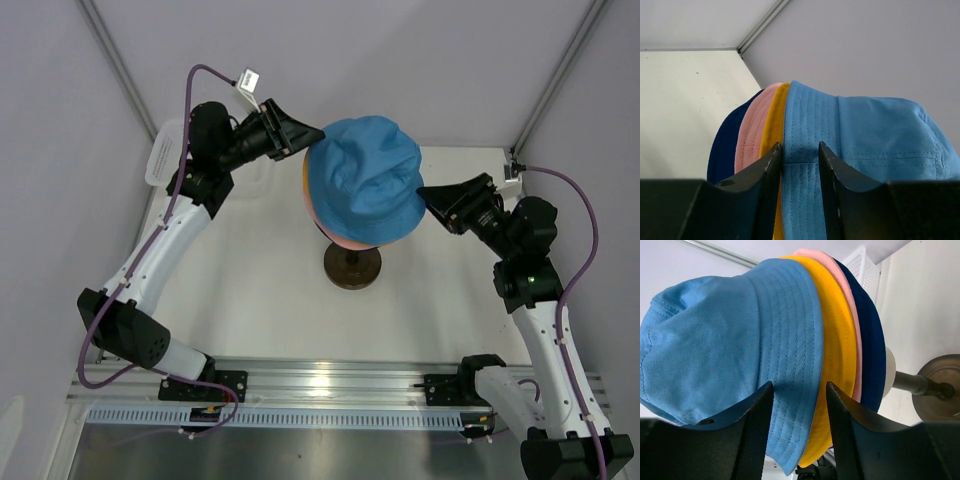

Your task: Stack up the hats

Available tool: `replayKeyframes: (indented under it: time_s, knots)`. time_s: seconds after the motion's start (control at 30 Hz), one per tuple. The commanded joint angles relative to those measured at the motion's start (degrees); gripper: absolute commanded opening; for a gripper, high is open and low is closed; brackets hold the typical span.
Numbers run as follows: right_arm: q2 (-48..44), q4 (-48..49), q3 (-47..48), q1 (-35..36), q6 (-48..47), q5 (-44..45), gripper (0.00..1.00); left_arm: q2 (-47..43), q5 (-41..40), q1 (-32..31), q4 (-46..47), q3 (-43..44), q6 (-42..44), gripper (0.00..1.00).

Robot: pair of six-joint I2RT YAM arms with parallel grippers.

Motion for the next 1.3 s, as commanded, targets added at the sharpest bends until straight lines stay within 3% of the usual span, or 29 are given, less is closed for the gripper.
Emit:
replayKeyframes:
  time_s: [0.0,0.13,0.2,0.3,0.37,0.57,0.77,1.27]
  knots:
    - [0.1,2.7,0.8,0.4,0.4,0.6,0.48,-0.1,1.7,0.2,3.2,1.4,-2.3,0.38]
    - [0.0,2.7,0.8,0.6,0.1,0.8,0.35,0.1,2.0,-0.1,3.2,1.0,-2.6,0.32]
    - [0.3,2.7,0.8,0.6,-0.3,0.9,0.22,-0.1,2.0,-0.3,3.2,0.7,-2.3,0.28]
    - [1.1,1.8,1.5,0.5,-2.0,1.5,0.07,-0.8,1.2,-0.8,2.8,-0.6,-1.4,0.12]
    - [1.8,0.7,3.4,0.6,-3.2,2.4,0.01,-1.8,-0.1,-1.2,1.7,-1.4,-0.7,0.09]
    - [6.3,-3.0,8.9,0.5,-9.0,4.1,0.0,-6.3,-7.3,-1.5,0.0,-8.2,1.7,0.01]
    - [11.3,-0.1,9.6,0.6,-9.8,3.5,0.0,-11.9,-15.8,-1.5,-1.1,-15.2,3.4,0.01]
    - [15.9,-0.6,9.5,2.1,-14.4,3.9,0.0,-14.0,-17.7,-2.3,-3.1,-22.0,3.7,0.01]
